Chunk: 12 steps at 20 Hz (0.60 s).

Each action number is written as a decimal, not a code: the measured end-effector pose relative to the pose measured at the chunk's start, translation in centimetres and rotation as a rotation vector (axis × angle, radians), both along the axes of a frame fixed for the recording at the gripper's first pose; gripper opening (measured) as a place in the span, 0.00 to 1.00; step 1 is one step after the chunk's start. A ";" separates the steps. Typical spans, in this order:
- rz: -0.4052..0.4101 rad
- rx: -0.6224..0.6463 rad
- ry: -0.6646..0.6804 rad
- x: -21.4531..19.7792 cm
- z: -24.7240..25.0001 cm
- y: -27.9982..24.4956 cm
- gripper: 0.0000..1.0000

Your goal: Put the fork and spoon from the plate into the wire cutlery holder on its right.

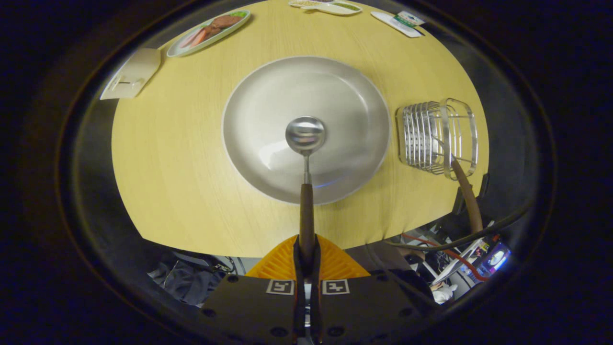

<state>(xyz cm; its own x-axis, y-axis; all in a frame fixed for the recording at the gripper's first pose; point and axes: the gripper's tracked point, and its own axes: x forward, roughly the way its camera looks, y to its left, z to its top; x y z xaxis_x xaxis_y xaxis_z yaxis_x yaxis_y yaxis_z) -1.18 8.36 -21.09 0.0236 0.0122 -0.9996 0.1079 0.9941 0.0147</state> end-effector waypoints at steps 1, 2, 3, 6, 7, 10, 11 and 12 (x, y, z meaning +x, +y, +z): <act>-0.001 -0.005 -0.002 -0.1 0.2 -0.3 0.08; 0.000 -0.009 -0.004 0.0 0.6 -0.4 0.08; -0.002 -0.009 -0.007 0.1 1.0 -0.5 0.08; -0.006 -0.007 -0.004 -0.2 2.4 -1.7 0.08; -0.010 -0.013 -0.005 -0.4 3.0 -2.3 0.08; -0.034 -0.021 -0.010 -0.9 5.3 -3.9 0.08; -0.045 -0.025 -0.009 -1.2 6.2 -4.7 0.08; -0.056 -0.032 -0.007 -1.4 6.9 -5.3 0.08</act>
